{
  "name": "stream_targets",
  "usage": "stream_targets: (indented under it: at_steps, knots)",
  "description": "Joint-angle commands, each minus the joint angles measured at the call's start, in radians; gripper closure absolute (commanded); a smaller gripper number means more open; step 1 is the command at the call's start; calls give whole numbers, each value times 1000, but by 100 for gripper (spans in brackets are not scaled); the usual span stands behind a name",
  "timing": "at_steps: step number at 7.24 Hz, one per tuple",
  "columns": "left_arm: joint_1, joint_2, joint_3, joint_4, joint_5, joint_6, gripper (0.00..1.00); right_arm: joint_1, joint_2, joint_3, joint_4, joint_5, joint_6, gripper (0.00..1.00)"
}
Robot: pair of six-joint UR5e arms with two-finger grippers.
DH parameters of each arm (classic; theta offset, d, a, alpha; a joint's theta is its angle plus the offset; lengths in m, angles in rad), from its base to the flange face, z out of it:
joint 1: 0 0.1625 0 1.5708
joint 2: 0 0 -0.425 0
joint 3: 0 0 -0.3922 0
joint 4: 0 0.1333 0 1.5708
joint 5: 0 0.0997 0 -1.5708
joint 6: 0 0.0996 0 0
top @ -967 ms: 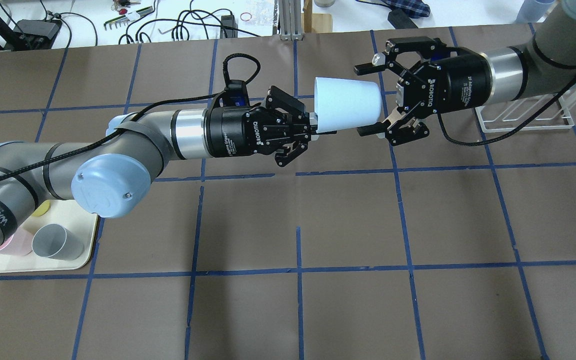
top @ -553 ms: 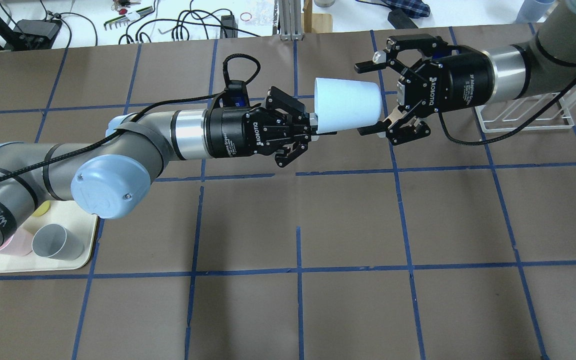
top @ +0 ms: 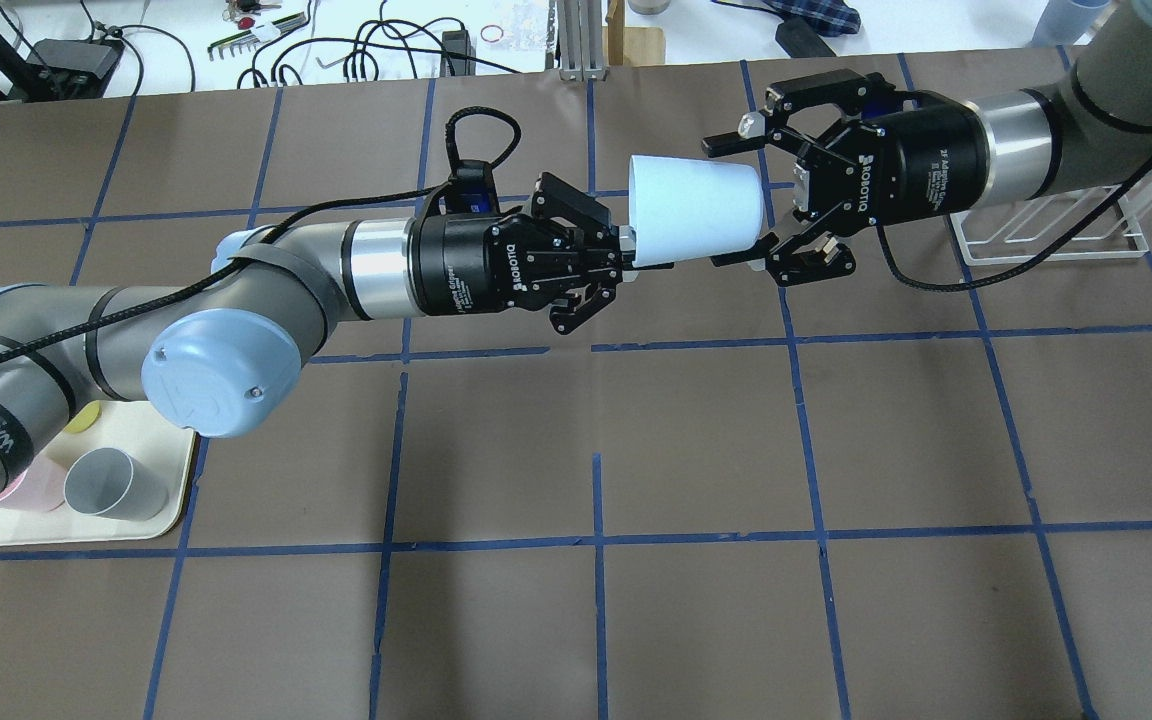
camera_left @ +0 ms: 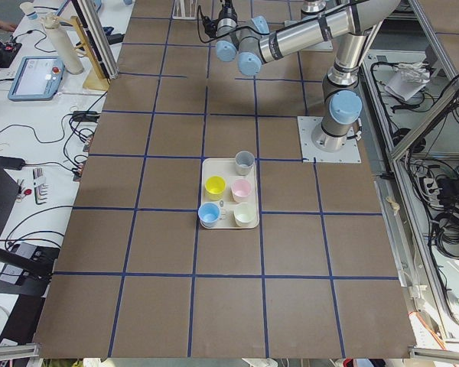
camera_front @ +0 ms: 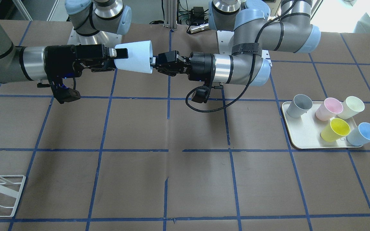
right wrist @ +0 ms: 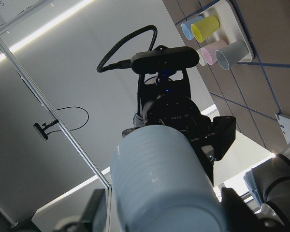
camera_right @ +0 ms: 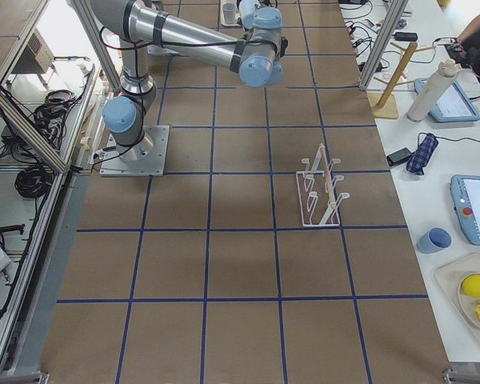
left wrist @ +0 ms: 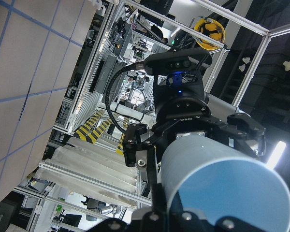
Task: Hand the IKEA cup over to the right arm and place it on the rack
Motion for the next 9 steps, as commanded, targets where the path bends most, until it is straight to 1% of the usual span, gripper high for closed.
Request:
stream_targets:
  at_steps: [1, 2, 3, 4, 5, 6, 7, 8, 9]
  knots:
    - [0, -1, -1, 0, 0, -1, 100, 0, 1, -1, 10, 0, 1, 27]
    - [0, -1, 0, 0, 0, -2, 100, 0, 1, -1, 10, 0, 2, 31]
    - [2, -1, 0, 2, 0, -1, 100, -2, 1, -1, 10, 0, 2, 38]
    - [3, -2, 0, 8, 0, -4, 80, -2, 1, -3, 9, 0, 2, 44]
    - [3, -8, 0, 8, 0, -8, 48, -3, 1, -3, 9, 0, 0, 48]
    - [6, -8, 0, 9, 0, -11, 29, -5, 1, -4, 9, 1, 1, 49]
    - [12, -5, 7, 8, 5, -13, 22, -9, 1, -6, 9, 1, 3, 49]
    - [32, -2, 8, 8, 11, -30, 20, -14, 3, -13, 4, 1, 3, 49]
    - [84, -1, 10, 6, 46, -34, 20, -24, 3, -44, 3, 0, 12, 49]
